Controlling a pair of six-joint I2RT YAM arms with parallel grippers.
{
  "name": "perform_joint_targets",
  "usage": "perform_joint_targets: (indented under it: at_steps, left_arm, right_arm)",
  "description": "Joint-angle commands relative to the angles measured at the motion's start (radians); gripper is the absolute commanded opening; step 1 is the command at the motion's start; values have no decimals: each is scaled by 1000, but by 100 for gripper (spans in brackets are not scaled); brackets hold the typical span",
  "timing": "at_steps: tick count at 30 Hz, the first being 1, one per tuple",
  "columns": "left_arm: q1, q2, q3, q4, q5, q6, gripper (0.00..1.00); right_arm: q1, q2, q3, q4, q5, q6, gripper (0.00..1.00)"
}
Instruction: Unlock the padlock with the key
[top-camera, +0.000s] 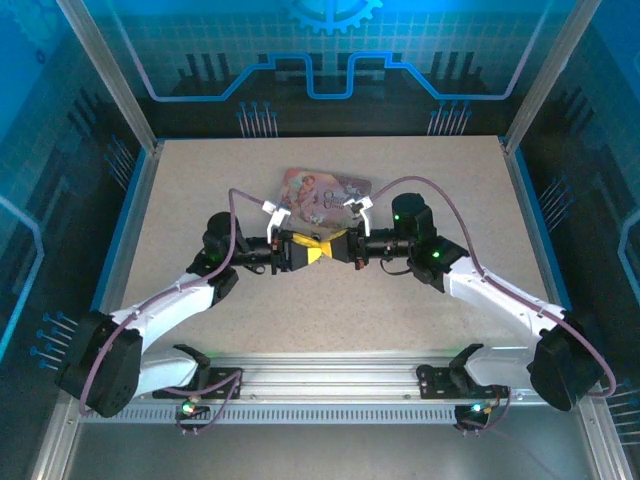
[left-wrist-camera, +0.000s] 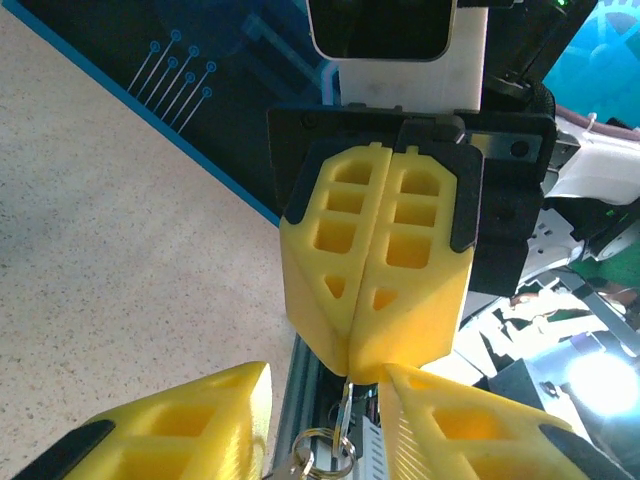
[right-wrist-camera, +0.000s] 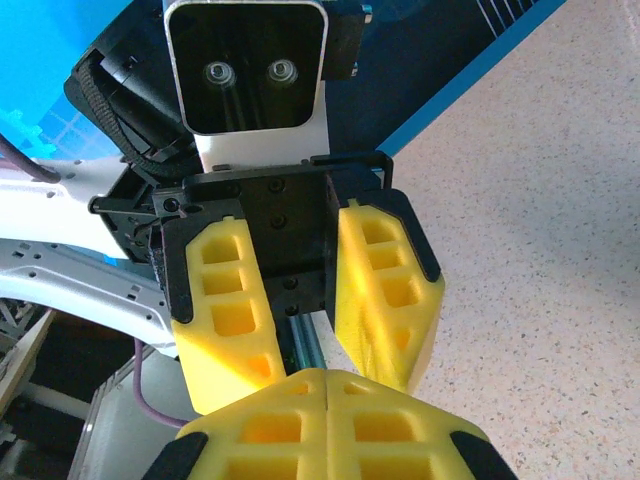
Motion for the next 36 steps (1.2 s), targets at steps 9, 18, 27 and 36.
perform_joint_targets:
  at_steps: [9,18,27,36]
  left_arm:
    - [-7,11,-23,43,18,-7,35]
    - [-7,12,-22,33,14,-2,28]
    - [-7,12,-18,43,26,-11,27]
    - [-7,38,-10,82,39,-39,25]
  right_arm:
    - [12,-41,-24,56,60,13,0]
    - [10,-71,-49,70,103,21,0]
    - [7,-73,-57,87,110,25,0]
    - [9,-55,-56,106,107,27,0]
